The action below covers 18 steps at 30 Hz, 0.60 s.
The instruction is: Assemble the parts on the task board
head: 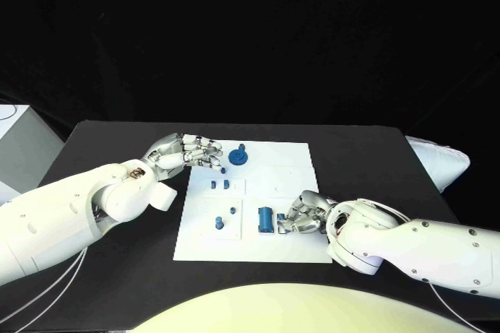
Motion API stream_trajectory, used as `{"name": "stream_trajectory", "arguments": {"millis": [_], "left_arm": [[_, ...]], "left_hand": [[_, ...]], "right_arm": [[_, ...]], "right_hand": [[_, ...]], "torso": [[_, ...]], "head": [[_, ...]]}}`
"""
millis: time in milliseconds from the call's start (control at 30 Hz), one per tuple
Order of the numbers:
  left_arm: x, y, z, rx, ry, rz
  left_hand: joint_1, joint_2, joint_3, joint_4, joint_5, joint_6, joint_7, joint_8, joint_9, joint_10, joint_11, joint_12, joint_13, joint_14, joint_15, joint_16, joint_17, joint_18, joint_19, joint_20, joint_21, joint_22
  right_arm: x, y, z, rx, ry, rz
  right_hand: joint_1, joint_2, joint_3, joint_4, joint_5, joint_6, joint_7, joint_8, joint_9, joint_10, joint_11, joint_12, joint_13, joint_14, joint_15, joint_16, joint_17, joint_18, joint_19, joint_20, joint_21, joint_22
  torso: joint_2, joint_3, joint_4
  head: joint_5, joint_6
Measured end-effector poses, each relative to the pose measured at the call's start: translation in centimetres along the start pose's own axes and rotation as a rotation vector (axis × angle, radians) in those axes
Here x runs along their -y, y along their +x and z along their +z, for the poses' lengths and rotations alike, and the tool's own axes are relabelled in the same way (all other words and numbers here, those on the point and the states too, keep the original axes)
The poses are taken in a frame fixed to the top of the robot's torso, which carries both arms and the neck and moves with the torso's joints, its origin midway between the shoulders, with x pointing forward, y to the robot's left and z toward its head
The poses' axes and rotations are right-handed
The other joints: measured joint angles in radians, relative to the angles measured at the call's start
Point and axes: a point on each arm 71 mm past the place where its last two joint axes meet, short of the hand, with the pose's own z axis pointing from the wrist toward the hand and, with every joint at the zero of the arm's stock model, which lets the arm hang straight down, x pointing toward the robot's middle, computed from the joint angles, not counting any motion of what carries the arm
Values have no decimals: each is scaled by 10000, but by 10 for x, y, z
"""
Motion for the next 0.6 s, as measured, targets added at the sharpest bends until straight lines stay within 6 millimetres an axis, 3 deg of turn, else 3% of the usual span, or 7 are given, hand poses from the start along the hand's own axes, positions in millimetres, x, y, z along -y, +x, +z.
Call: {"name": "stream_trajectory", "arguments": {"millis": [200,600], "left_arm": [[0,0,0,-7,-9,-2],[0,0,0,-19,-38,-3]], "left_hand": [[0,0,0,0,0,0,0,0,1,0,0,0,0,0,0,0,-1,1,0,0,0,0],[0,0,0,0,0,0,0,0,1,-35,35,0,0,0,0,0,16,-1,0,0,0,-9]], "right_arm": [[0,1,-1,36,-21,17],[-1,1,-5,124,-130,75]], "right_hand": [[-793,27,-602,43,141,-1,1,-1,30,0,0,0,-1,0,0,0,-1,0,0,0,0,-1],[-1167,171,-970,57,219,-2,2,-2,57,0,0,0,-2,0,0,0,-2,0,0,0,0,-3]], "torso": [[5,0,-2],[5,5,-8]], "head": [[11,0],[34,0]]}}
